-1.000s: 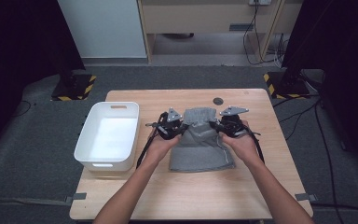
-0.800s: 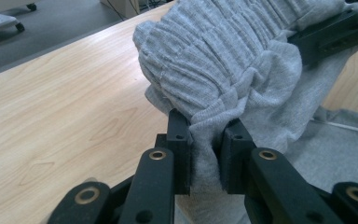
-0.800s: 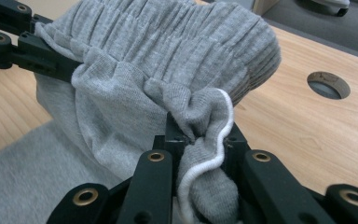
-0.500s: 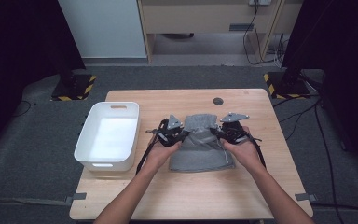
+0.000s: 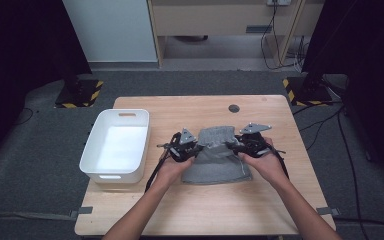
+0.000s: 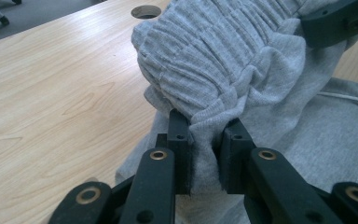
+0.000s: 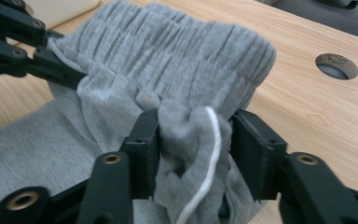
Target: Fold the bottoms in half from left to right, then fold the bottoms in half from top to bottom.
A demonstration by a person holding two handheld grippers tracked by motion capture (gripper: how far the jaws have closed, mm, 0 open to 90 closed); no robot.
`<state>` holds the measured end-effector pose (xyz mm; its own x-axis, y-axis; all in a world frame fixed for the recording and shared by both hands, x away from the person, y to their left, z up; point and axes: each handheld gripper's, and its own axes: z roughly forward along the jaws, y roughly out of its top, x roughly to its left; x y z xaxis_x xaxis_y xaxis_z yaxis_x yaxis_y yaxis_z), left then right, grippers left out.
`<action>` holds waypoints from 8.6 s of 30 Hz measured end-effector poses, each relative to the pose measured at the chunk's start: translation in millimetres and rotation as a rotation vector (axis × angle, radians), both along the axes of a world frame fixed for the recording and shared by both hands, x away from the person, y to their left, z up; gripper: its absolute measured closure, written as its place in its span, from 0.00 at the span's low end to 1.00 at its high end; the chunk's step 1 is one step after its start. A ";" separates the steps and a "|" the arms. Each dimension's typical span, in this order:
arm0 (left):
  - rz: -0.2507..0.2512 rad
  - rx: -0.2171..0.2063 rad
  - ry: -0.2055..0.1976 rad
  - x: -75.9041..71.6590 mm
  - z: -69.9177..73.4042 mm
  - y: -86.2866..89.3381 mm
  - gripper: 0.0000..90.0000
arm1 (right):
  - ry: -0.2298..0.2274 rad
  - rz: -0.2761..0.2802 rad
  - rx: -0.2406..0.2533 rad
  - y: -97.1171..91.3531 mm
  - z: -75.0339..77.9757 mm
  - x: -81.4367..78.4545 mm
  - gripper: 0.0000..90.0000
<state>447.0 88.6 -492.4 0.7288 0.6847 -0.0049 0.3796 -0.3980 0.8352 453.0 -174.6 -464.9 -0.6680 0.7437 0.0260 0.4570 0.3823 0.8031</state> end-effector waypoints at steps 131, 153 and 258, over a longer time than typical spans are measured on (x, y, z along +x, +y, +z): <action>0.034 -0.082 -0.006 -16.5 -3.4 1.3 0.59 | 0.032 0.149 0.031 2.8 -21.7 -58.5 0.83; -0.013 -0.079 -0.003 -34.5 -9.0 -6.6 0.59 | 0.028 0.162 0.132 -8.5 -1.6 -60.1 0.62; 0.036 -0.032 -0.067 -45.7 -1.8 20.3 0.57 | 0.037 0.111 -0.044 -2.2 -51.3 -75.7 0.44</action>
